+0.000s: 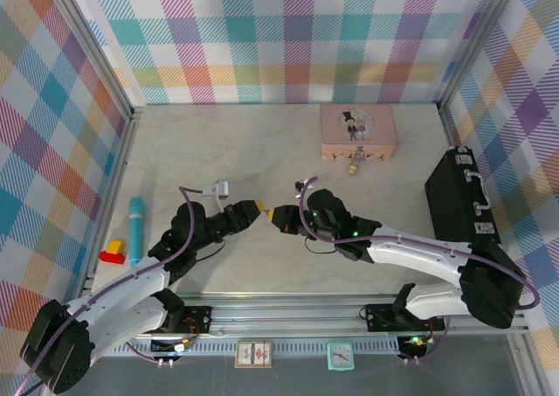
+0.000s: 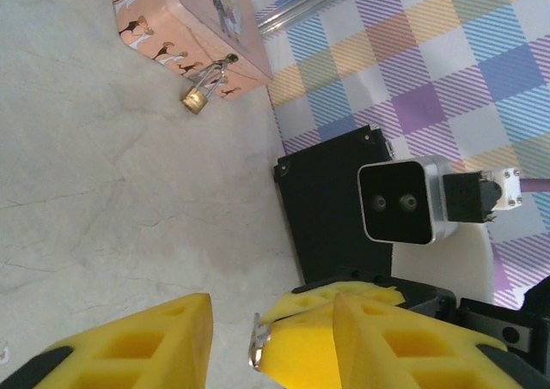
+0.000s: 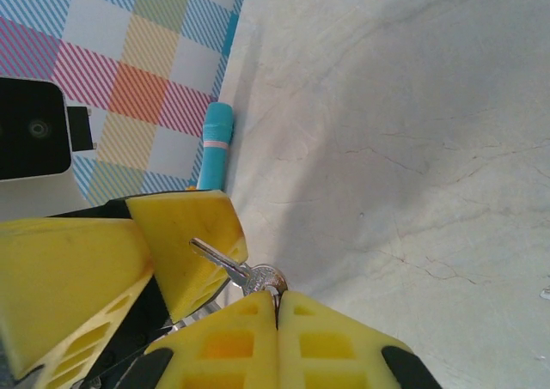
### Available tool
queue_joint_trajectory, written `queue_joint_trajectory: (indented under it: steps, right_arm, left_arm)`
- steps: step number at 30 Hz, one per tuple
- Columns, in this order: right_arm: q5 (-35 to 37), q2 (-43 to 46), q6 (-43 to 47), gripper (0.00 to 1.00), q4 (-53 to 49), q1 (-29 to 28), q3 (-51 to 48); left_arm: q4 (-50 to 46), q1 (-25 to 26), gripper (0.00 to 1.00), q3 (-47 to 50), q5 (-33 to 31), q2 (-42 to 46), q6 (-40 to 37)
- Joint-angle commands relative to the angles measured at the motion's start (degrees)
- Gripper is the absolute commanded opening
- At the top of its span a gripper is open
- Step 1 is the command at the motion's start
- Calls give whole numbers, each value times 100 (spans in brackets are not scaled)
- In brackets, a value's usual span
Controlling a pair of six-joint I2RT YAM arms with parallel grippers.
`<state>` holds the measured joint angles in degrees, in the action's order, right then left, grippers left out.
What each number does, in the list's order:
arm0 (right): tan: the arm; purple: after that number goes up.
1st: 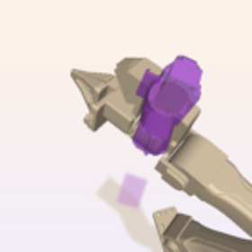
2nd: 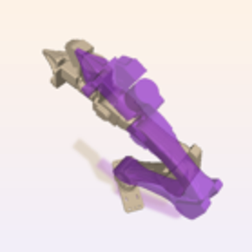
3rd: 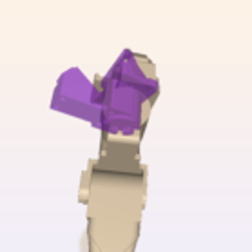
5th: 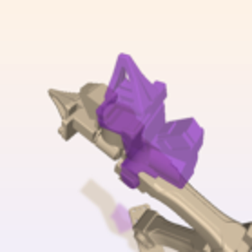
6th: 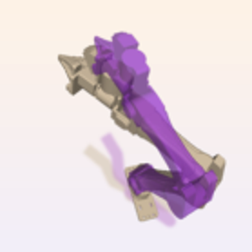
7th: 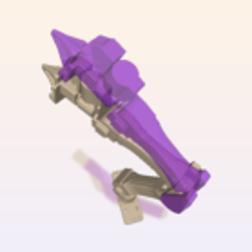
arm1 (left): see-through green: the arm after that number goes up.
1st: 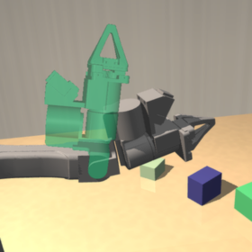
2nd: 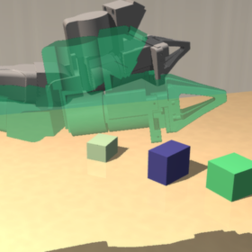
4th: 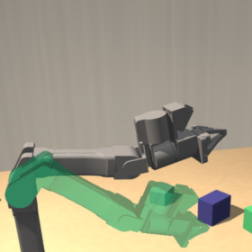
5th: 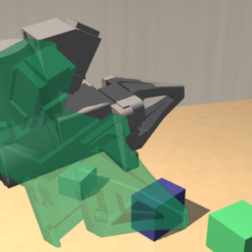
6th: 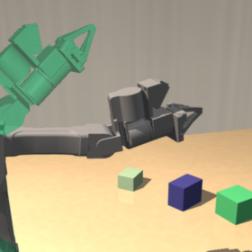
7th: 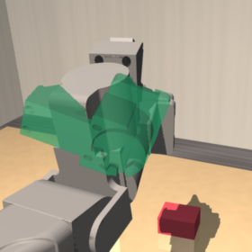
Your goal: Unlock the padlock with the key
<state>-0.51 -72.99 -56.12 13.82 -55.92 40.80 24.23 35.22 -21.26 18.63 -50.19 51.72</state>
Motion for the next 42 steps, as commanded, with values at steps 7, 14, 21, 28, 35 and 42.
queue_joint_trajectory:
  steps: [7, 14, 21, 28, 35, 42]
  right_arm:
    - [-110, -91, 79, 0, 192, -13, 57]
    - [-116, -113, 75, 0, 181, -14, 87]
    - [-90, -84, 62, 0, 187, -22, 77]
    - [-81, -49, 58, 0, 207, -32, 86]
    - [-113, 86, 25, 15, 372, -17, 33]
    - [-683, 70, -425, 40, 1637, 292, -411]
  left_arm:
    - [137, 81, 30, -177, 97, -57, -57]
    - [125, 93, 22, -162, 105, -121, -66]
    - [113, 102, 12, -160, 105, -165, -75]
    - [63, 108, 2, -203, 75, -180, -89]
    - [73, 108, 0, -233, -151, -164, 57]
    - [766, 108, 0, -169, -247, -321, 651]
